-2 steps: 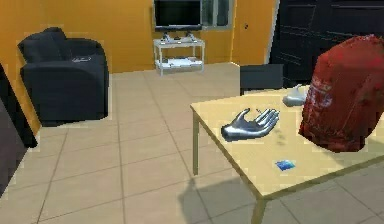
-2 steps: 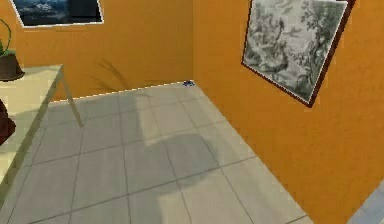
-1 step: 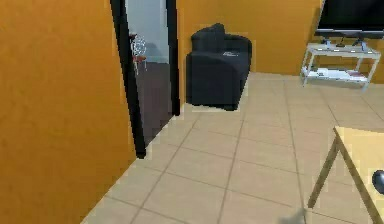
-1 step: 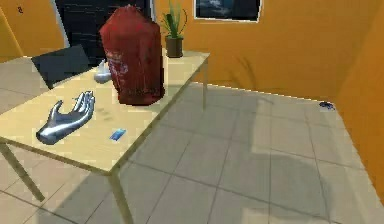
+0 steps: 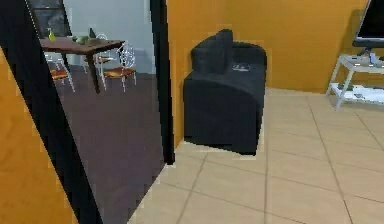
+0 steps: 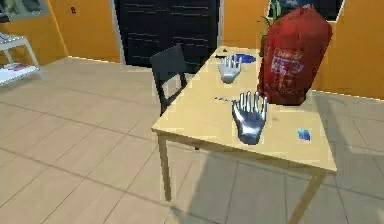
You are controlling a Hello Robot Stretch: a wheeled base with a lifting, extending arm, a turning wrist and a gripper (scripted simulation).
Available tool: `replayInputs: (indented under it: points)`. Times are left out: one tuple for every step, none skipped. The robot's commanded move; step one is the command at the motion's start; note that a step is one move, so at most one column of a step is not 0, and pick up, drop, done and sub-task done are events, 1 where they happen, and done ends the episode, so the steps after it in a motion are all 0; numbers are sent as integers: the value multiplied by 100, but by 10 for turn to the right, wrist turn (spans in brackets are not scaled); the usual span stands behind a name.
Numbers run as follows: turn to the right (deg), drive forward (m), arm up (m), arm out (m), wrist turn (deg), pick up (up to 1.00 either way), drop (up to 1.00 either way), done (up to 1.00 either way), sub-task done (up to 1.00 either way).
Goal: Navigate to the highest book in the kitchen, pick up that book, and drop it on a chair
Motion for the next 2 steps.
replayInputs:
  points:
    - [0,100,0,0,0,0,0,0,0]
    - [-450,0,0,0,0,0,0,0,0]
